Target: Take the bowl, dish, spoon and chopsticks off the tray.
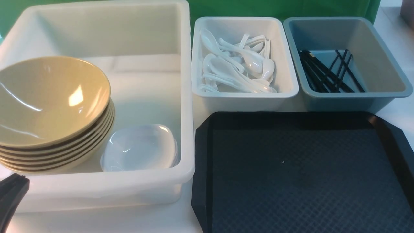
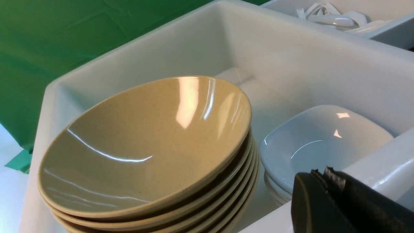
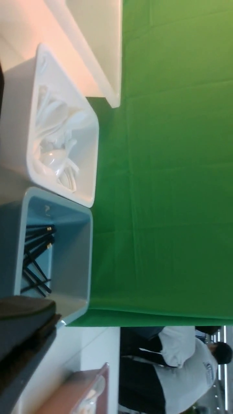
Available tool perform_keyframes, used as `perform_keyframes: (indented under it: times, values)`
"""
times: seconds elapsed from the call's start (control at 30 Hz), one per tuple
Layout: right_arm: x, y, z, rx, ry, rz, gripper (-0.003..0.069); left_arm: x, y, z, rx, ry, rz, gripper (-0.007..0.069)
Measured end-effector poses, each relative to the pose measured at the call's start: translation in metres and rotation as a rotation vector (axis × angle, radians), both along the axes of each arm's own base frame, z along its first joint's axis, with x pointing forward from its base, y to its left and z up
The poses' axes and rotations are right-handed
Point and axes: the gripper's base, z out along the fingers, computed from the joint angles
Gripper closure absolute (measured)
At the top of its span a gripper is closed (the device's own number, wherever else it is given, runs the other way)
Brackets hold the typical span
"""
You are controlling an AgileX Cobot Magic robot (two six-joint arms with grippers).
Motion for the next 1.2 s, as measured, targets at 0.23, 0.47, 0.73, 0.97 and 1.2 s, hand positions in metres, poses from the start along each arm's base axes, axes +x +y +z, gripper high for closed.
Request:
perform_keyframes:
  times: [0.23, 0.47, 0.73, 0.97, 1.2]
  values:
    - [0.002, 0.002, -0.010, -0.037, -0.027, 0.011, 0.0620, 0.000, 0.000, 0.000, 0.000, 0.000, 0.000, 0.0633]
    - [0.003, 0.000, -0.020, -0.132, -0.159, -0.035, 0.0620, 0.000, 0.000, 0.000, -0.004, 0.001, -0.001, 0.0633]
    - [0.007, -0.004, -0.039, -0.092, 0.057, -0.088, 0.0620, 0.000, 0.000, 0.000, -0.004, 0.001, -0.001, 0.0633]
    - [0.005, -0.004, -0.057, -0.087, 0.241, -0.090, 0.0620, 0.000, 0.000, 0.000, -0.004, 0.001, -0.001, 0.0633]
    - [0.002, -0.003, -0.073, -0.009, 0.420, -0.078, 0.0618, 0.000, 0.000, 0.000, -0.004, 0.001, -0.001, 0.0633]
